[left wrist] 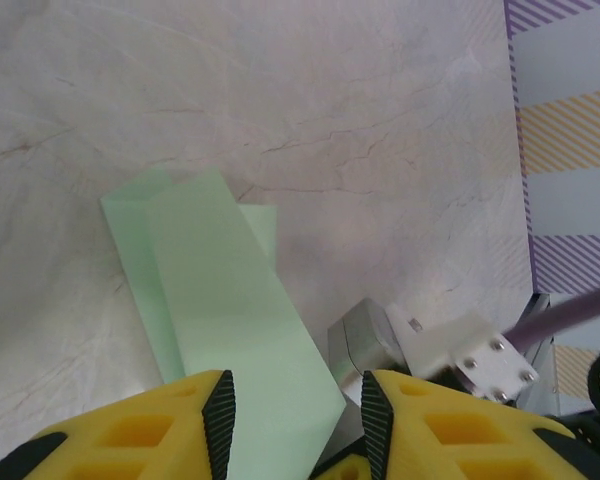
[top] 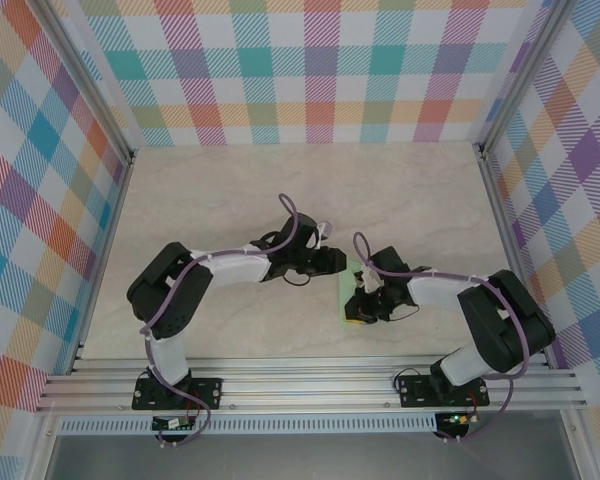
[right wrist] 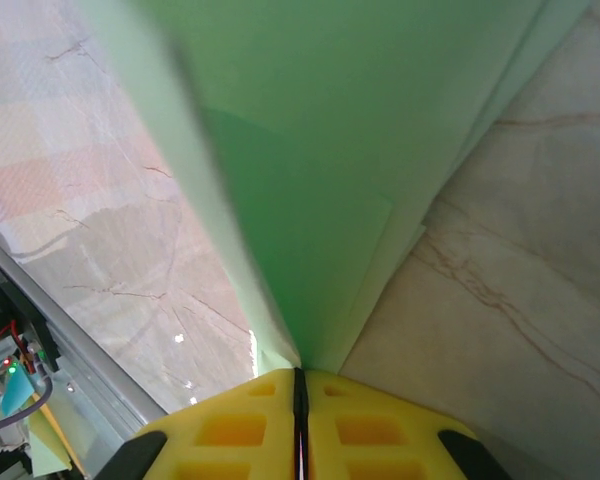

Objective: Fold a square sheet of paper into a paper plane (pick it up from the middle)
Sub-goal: Fold the wing for the fifth time at the center of the table.

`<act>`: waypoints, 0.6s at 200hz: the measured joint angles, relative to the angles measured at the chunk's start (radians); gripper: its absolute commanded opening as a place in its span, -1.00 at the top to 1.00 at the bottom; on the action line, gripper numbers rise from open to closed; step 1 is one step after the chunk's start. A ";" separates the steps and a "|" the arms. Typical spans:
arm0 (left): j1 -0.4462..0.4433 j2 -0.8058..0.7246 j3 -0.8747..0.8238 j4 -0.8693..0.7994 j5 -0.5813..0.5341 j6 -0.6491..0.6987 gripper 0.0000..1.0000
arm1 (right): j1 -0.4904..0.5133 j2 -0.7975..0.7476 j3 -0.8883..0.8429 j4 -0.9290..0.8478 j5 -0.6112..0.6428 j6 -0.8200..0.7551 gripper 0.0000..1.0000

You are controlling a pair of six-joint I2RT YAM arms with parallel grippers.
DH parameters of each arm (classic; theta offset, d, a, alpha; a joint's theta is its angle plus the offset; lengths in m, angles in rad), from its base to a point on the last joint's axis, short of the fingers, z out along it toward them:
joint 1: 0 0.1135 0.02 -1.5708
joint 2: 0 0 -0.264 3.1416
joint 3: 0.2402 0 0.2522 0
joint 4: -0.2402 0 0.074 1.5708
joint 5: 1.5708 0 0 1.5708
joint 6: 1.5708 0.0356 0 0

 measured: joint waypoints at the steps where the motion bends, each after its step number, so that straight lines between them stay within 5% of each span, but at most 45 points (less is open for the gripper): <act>1: 0.000 0.004 0.005 0.000 0.002 0.000 0.19 | 0.000 -0.002 -0.001 0.000 0.003 0.000 0.79; 52: -0.005 0.136 0.163 -0.027 0.040 0.013 0.19 | 0.000 -0.051 -0.030 0.001 0.047 0.009 0.74; 120: -0.022 0.183 0.171 -0.079 -0.001 0.013 0.35 | 0.000 -0.158 -0.054 -0.030 0.103 0.050 0.60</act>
